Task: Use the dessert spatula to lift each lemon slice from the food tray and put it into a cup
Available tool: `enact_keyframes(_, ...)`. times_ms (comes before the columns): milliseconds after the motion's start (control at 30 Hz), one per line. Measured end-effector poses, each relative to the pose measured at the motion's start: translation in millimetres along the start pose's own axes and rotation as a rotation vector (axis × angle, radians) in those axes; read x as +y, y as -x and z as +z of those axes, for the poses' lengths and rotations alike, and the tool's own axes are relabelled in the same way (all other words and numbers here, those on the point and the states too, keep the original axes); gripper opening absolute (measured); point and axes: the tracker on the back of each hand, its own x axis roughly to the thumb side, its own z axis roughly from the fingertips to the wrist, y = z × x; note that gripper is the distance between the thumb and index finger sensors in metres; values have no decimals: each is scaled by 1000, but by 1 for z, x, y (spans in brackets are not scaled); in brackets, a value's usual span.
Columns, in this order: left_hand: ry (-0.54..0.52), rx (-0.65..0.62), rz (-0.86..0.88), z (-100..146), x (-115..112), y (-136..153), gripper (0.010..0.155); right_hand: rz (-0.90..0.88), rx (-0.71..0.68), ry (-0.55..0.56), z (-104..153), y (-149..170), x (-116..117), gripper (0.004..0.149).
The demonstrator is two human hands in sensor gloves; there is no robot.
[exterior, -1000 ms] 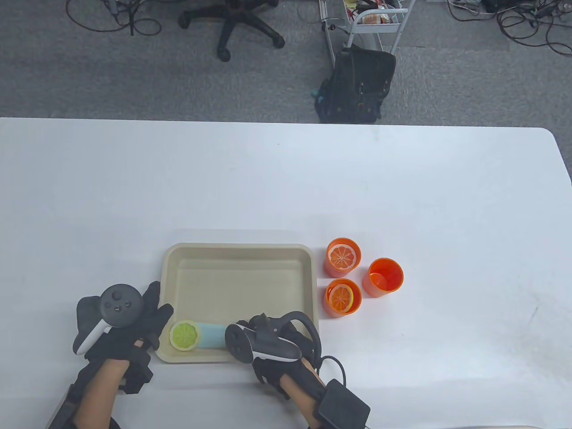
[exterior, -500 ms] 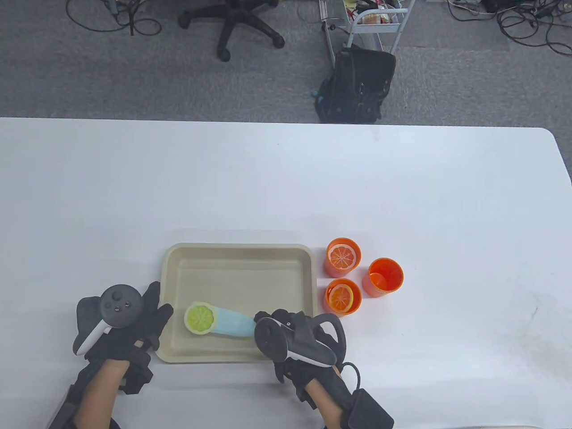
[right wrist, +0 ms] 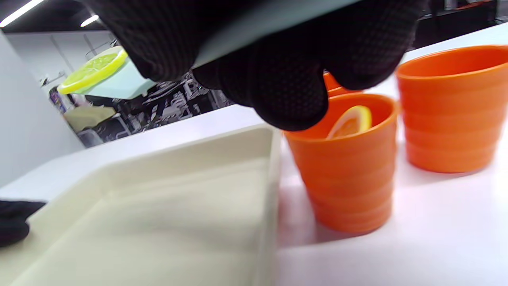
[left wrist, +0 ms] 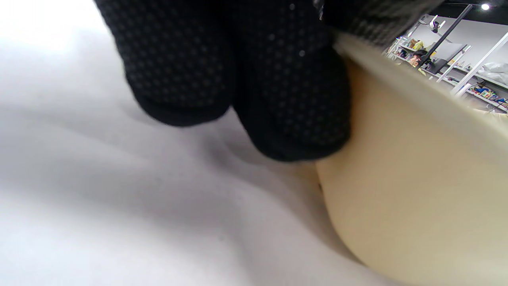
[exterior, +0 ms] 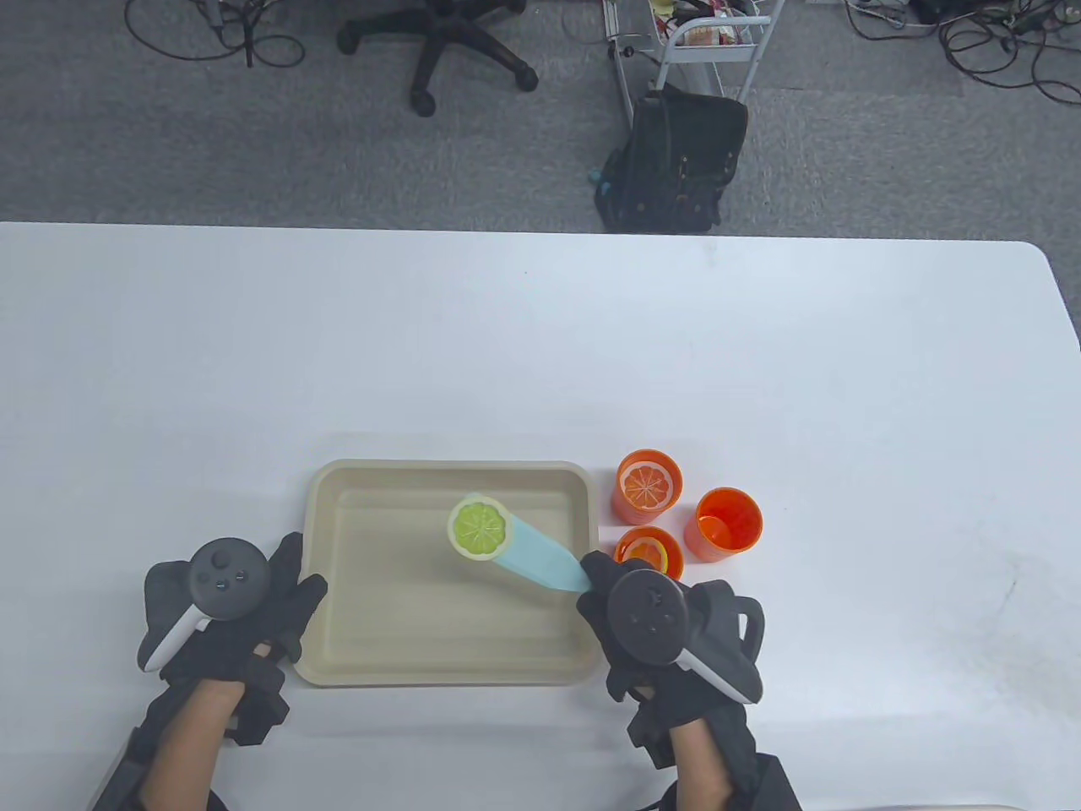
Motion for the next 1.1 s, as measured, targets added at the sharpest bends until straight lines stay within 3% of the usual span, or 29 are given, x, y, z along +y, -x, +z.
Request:
enact_keyframes(400, -1, 1, 5, 1, -1, 0, 72, -122, 258, 69, 17, 79, -24, 53)
enact_keyframes(767, 0, 0, 5, 1, -1, 1, 72, -212, 418, 99, 35, 117, -30, 52)
enact_keyframes(1100, 4, -1, 9, 1, -1, 1, 71, -252, 626, 39, 43, 144, -25, 51)
